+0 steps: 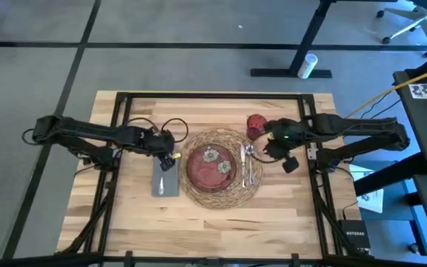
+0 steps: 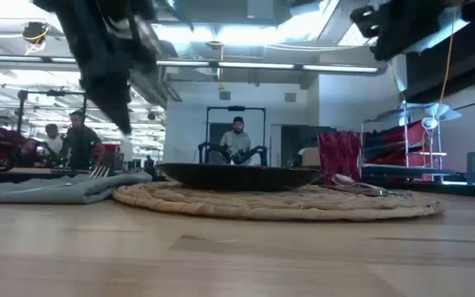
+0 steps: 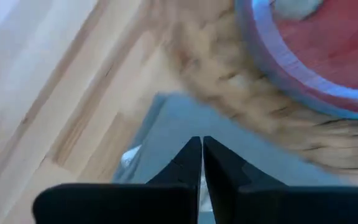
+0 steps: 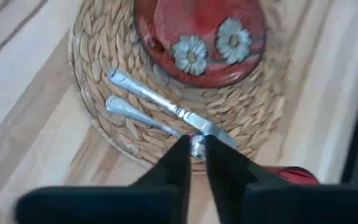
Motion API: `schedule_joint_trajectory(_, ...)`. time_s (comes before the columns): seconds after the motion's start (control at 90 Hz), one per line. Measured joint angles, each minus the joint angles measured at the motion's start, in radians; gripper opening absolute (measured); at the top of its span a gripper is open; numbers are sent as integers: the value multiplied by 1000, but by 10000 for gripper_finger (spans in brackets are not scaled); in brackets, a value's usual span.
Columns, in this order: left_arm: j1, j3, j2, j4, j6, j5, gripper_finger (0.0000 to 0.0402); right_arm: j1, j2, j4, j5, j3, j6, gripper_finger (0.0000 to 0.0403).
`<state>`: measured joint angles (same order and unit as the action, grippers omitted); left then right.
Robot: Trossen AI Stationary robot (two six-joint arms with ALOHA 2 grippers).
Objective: Set table place
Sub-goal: Return to Home Position
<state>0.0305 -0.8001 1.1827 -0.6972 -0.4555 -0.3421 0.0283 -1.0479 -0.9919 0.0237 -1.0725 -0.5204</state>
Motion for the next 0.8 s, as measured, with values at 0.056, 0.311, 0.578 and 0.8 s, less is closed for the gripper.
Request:
schedule_joint_trajectory(0.056, 36, 0, -44, 18, 14, -40, 0, 26, 30, 11, -32, 0, 21, 8)
schedule_joint_trajectory(0.311, 227, 39, -215, 203, 93, -164, 0, 176, 196, 201, -120, 121, 72, 2)
schedule_joint_trajectory(0.578, 361, 202, -299, 465, 147, -187, 0, 261, 295, 512, -145, 351, 105, 0)
schedule_joint_trajectory(0.8, 441, 351, -305, 633, 145, -187, 0, 268, 324, 717, -132, 479, 111, 0)
